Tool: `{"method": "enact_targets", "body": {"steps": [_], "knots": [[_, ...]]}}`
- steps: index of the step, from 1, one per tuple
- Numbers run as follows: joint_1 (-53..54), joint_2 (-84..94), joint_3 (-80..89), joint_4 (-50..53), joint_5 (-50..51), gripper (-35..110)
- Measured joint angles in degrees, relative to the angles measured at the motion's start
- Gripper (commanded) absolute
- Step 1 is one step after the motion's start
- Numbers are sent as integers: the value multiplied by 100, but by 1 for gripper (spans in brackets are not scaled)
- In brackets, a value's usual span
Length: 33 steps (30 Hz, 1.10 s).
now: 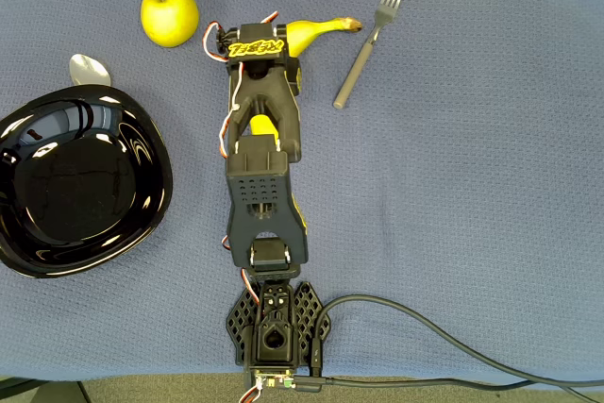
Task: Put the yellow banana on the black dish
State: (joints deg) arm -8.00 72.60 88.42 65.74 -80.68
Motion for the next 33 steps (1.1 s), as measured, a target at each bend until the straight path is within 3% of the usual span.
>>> {"method": "enact_targets", "body": {"steps": [13,33], "knots": [[0,-9,0,0,26,0],[-211,642,-404,1301,527,0]]}}
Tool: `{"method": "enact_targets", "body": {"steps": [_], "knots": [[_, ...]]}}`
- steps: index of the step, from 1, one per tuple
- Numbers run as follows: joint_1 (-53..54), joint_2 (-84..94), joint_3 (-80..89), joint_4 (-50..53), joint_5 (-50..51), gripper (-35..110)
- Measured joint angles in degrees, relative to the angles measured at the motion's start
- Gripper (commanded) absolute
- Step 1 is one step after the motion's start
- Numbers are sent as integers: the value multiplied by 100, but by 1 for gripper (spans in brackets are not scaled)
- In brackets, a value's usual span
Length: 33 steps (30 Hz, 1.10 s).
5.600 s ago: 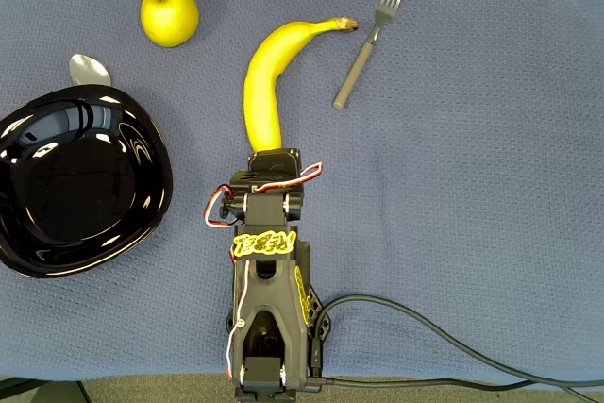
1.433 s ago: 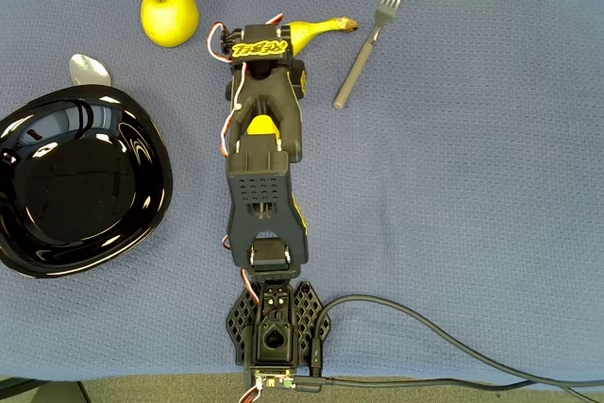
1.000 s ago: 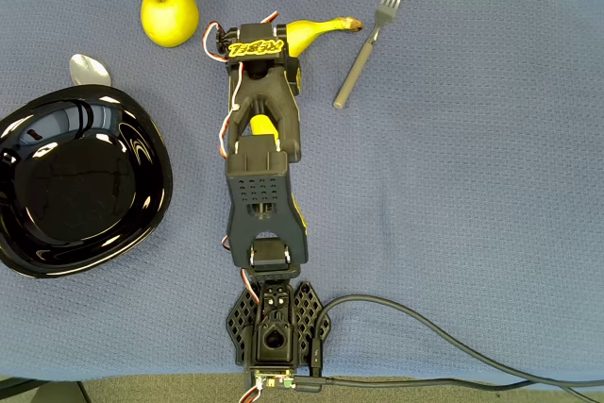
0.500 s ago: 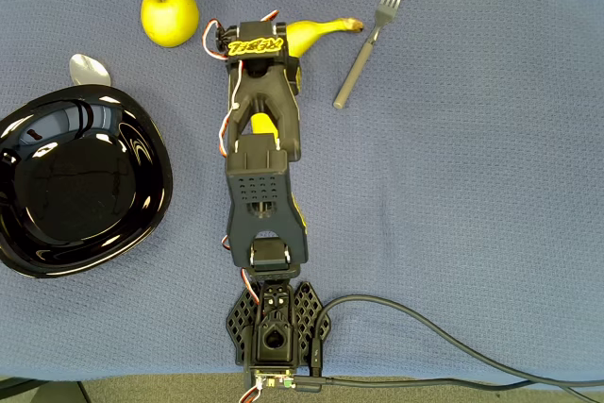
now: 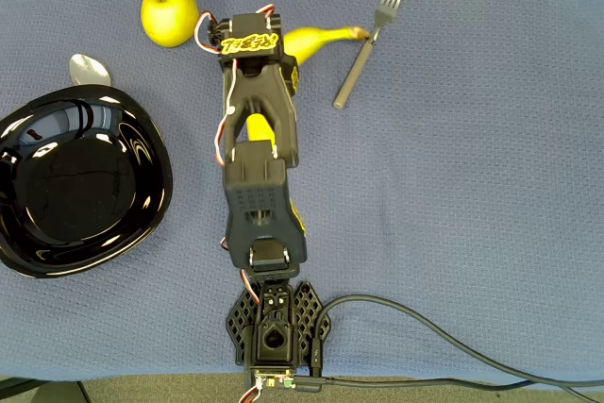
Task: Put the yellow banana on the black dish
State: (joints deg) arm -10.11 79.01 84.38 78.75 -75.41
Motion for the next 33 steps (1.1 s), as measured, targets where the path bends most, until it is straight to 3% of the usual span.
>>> {"method": "enact_targets", "body": {"steps": [14,23,33], "knots": [[-606,1687,-26,571,-9,0],[-1740,2856,211,888,1011,0],[-3270,3665,1362,457,2452,0]]}}
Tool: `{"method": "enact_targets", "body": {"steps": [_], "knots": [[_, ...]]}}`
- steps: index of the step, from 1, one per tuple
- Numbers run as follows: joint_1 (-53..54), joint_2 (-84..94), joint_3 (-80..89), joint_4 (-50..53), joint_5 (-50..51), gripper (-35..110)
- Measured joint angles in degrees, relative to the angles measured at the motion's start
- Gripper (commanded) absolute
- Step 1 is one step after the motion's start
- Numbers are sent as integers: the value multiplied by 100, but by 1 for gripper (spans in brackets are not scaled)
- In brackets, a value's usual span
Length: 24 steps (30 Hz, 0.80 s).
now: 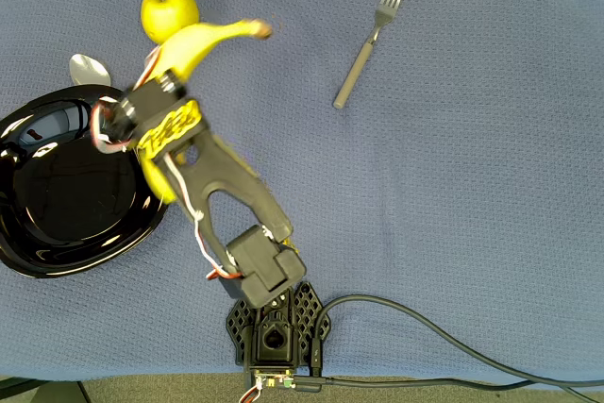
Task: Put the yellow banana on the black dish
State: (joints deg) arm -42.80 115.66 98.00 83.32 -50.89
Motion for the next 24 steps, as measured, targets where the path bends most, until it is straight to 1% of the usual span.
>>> {"method": "enact_targets", "body": {"steps": [8,12,16,24], "knots": [[-773,9,88,-396,1187,0],[-984,9,185,-598,1696,0],[-1283,-70,220,-809,2057,0],[-1573,-782,229,-1292,2514,0]]}}
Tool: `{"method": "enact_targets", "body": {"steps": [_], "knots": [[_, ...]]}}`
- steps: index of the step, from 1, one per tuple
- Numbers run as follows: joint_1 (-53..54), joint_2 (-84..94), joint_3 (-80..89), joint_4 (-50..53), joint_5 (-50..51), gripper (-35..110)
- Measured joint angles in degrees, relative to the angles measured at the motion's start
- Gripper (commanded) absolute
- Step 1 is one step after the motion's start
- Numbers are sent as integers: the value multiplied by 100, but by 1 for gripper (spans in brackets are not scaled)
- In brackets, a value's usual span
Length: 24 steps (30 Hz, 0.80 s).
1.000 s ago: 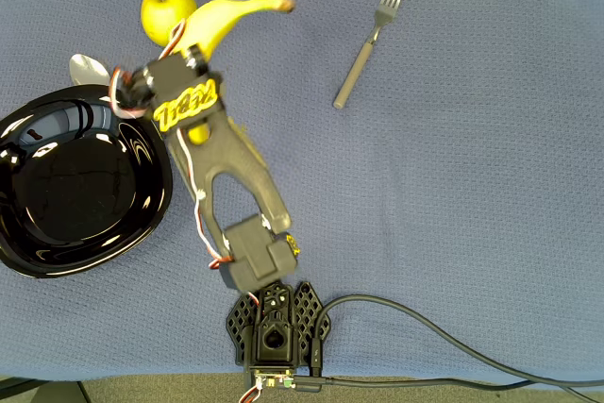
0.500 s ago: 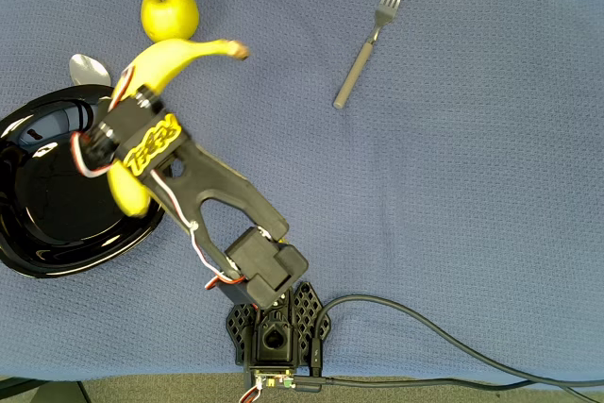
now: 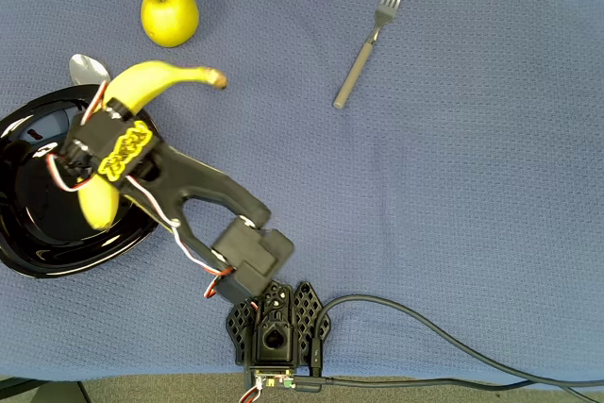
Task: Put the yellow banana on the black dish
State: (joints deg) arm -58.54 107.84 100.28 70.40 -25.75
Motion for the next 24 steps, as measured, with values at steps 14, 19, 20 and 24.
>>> {"method": "enact_targets", "body": {"steps": [14,19,20,24], "knots": [[-800,-1485,-747,-360,712,0],[-932,-1688,-923,-448,844,0],[-958,-1714,-923,-457,861,0],[-1055,-1846,-949,-466,1002,0]]}}
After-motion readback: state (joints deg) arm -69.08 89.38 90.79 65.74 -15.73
